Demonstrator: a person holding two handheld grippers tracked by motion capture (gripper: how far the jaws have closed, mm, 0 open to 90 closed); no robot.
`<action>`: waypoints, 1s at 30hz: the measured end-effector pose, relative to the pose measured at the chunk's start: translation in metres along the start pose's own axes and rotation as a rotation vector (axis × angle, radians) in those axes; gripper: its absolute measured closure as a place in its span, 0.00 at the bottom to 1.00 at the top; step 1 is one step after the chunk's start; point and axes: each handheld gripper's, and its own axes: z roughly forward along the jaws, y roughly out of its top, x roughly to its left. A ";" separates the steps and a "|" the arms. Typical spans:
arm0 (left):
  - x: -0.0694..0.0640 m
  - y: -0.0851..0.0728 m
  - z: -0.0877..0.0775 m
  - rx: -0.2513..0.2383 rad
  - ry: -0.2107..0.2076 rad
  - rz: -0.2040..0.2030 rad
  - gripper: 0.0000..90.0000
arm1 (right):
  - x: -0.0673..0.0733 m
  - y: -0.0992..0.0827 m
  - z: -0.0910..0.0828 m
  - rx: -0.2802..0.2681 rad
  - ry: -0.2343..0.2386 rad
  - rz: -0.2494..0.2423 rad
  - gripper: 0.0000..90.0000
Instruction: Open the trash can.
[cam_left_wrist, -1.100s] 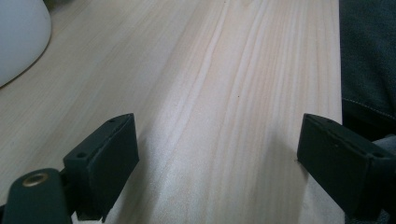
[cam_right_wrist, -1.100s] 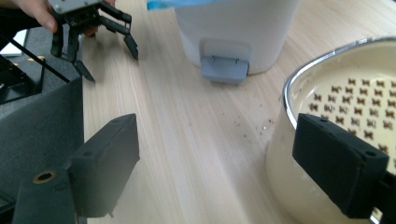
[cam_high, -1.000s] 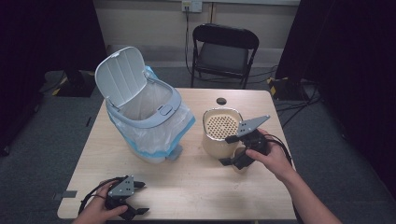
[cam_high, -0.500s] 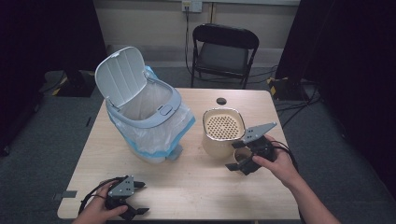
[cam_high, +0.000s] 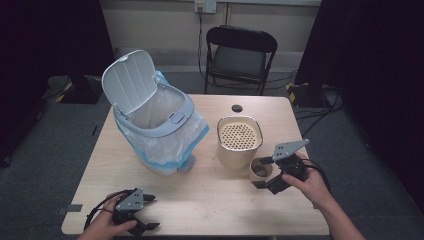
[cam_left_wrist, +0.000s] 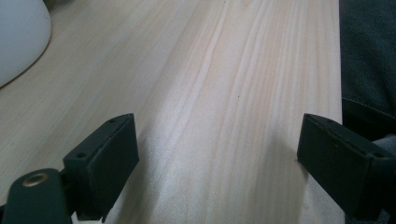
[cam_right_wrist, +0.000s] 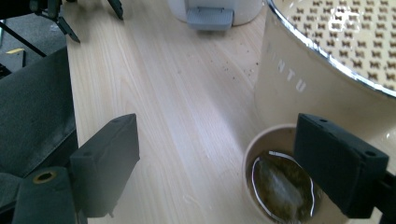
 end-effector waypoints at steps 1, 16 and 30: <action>0.000 0.000 0.000 0.000 0.000 0.000 0.13 | 0.000 -0.002 -0.001 0.000 -0.002 -0.001 0.16; 0.000 0.000 0.000 0.000 0.001 0.001 0.13 | -0.007 -0.050 -0.010 0.000 -0.040 0.065 0.16; 0.000 0.000 0.000 0.001 0.000 0.002 0.13 | -0.014 -0.094 -0.005 0.015 -0.079 0.131 0.16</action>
